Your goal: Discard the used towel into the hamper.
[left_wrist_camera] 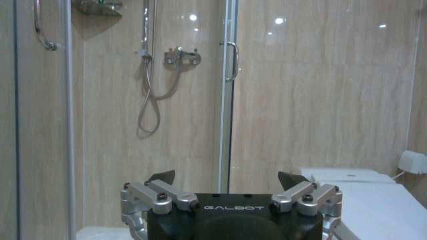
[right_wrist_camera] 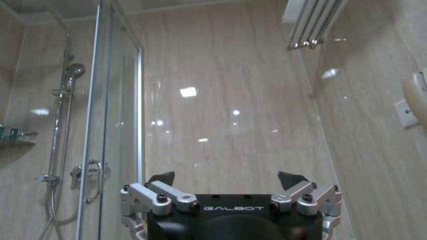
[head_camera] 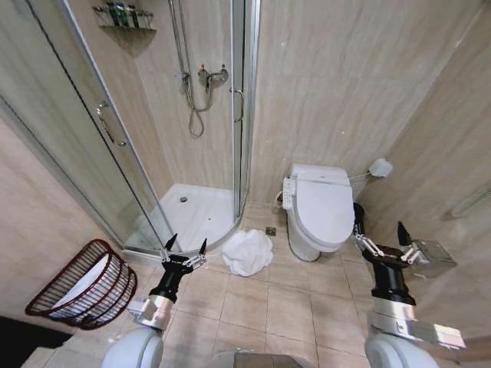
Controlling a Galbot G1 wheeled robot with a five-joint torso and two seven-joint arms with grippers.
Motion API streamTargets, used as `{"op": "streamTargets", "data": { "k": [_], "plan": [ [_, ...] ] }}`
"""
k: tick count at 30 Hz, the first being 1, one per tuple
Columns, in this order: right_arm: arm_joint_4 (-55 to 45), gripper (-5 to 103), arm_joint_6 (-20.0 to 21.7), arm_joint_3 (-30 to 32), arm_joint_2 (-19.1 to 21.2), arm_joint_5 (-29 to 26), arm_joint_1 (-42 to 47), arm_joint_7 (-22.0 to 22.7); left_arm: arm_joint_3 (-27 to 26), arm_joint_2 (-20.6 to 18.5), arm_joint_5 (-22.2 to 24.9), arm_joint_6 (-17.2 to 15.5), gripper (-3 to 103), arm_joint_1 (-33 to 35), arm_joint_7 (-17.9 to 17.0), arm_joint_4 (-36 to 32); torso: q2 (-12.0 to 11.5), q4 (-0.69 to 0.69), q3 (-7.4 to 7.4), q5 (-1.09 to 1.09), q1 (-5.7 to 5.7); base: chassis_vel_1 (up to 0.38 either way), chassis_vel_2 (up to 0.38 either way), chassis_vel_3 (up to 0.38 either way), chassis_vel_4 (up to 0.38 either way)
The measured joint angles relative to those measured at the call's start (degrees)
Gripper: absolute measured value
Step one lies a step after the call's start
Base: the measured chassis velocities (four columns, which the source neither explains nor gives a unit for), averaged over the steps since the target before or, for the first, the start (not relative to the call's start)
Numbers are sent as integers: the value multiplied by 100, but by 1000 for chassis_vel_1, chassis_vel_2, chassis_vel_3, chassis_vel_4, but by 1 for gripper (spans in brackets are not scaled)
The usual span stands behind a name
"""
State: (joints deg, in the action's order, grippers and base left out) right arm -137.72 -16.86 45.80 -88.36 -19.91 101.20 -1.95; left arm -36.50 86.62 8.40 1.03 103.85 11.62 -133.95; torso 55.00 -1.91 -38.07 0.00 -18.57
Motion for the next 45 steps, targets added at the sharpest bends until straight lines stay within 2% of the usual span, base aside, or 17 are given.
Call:
{"op": "streamTargets", "data": {
  "k": [14,24,33,45],
  "plan": [
    [7,100,-216,-40,-6,-127,92,-170,0,0,0,0,100,0,0,0,-385,0,216,0,170,0,0,0,0],
    [-162,100,-221,-65,-2,-90,223,-174,0,0,0,0,100,0,0,0,-634,0,356,-1,276,0,0,0,0],
    [-115,100,-445,32,-7,-161,351,-174,0,0,0,0,100,0,0,0,-874,0,490,0,384,0,0,0,0],
    [24,100,-357,-70,-91,-32,167,-136,0,0,0,0,100,0,0,0,-1180,0,664,0,514,0,0,0,0]
  ]
}}
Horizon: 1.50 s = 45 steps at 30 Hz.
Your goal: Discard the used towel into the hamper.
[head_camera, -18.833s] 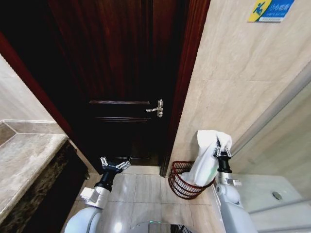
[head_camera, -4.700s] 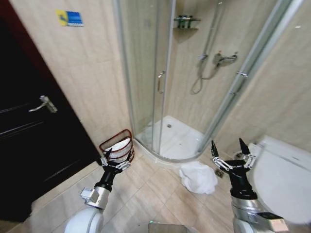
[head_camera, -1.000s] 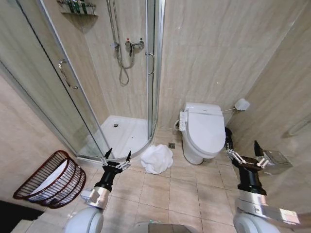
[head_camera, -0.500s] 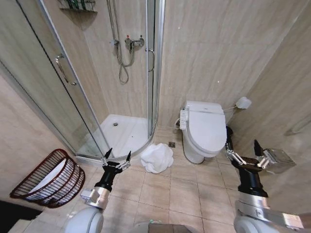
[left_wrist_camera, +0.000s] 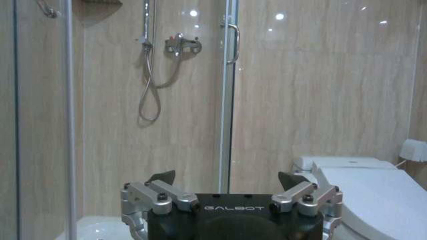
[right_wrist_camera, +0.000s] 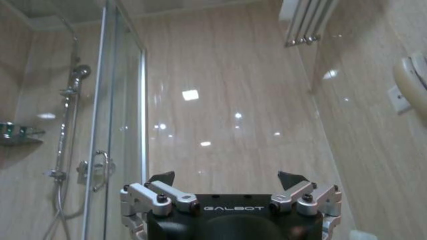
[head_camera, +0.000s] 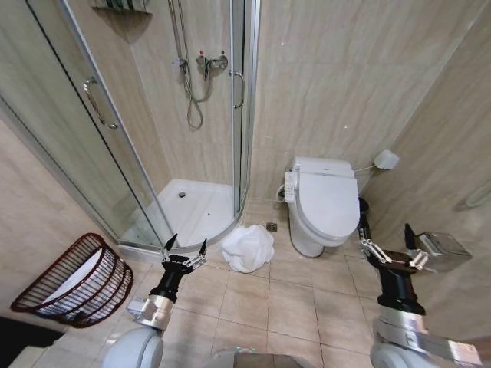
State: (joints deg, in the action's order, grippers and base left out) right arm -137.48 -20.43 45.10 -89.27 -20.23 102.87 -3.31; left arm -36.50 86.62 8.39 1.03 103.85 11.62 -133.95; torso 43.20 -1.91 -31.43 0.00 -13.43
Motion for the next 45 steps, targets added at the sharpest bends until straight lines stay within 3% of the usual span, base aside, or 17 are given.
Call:
{"op": "streamTargets", "data": {
  "k": [16,45],
  "plan": [
    [298,100,-327,46,-78,34,-21,66,0,0,0,0,100,0,0,0,-379,0,224,0,156,0,0,0,0],
    [320,100,-342,3,-53,84,72,36,0,0,0,0,100,0,0,0,-1034,-2,606,0,429,1,2,1,2]
  ]
}}
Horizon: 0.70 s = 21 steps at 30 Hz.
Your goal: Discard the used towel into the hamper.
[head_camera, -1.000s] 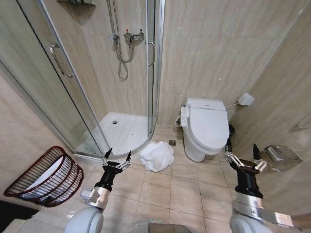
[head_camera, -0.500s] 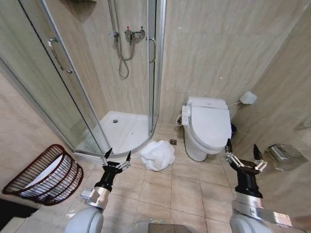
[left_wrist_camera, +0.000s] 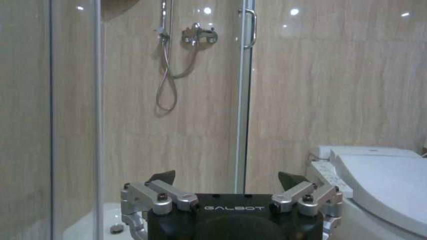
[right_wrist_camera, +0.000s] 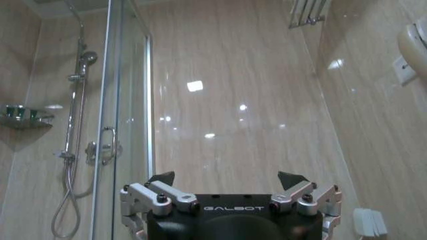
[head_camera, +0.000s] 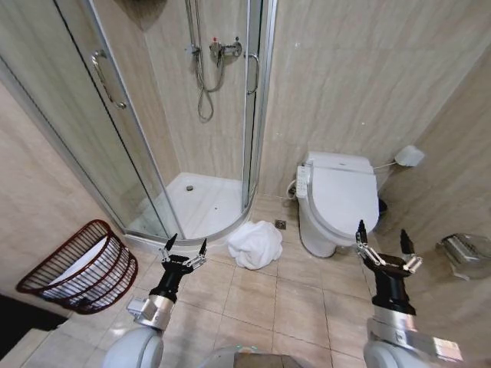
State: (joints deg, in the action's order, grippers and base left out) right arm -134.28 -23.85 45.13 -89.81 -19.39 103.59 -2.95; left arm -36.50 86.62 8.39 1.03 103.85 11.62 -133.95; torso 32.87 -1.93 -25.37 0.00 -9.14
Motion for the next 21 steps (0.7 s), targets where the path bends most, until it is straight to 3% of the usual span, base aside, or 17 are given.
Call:
{"op": "streamTargets", "data": {
  "k": [21],
  "plan": [
    [169,100,47,-71,-37,15,-59,-99,0,0,0,0,100,0,0,0,-538,1,323,0,213,0,0,0,0]
  ]
}}
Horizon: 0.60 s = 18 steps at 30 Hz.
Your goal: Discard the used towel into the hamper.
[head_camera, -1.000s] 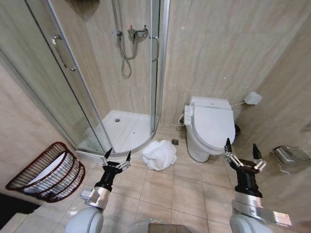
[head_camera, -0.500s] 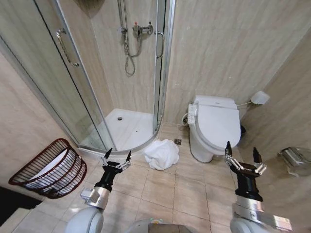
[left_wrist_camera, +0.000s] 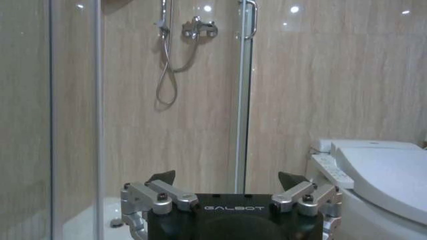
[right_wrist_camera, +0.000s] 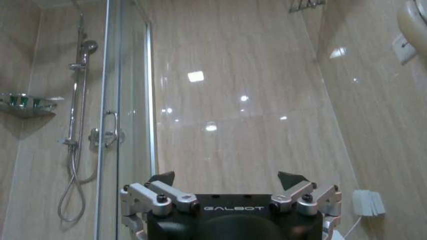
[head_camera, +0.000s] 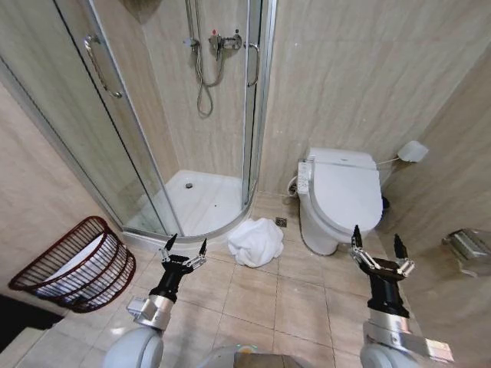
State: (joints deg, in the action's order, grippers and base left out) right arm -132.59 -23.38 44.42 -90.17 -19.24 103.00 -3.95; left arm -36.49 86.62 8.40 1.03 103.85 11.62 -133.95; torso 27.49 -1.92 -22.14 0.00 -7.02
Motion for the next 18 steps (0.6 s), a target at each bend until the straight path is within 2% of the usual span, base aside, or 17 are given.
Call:
{"op": "streamTargets", "data": {
  "k": [18],
  "plan": [
    [122,100,13,-57,-26,20,-128,-178,0,0,0,0,100,0,0,0,-408,0,252,0,158,0,0,0,0]
  ]
}}
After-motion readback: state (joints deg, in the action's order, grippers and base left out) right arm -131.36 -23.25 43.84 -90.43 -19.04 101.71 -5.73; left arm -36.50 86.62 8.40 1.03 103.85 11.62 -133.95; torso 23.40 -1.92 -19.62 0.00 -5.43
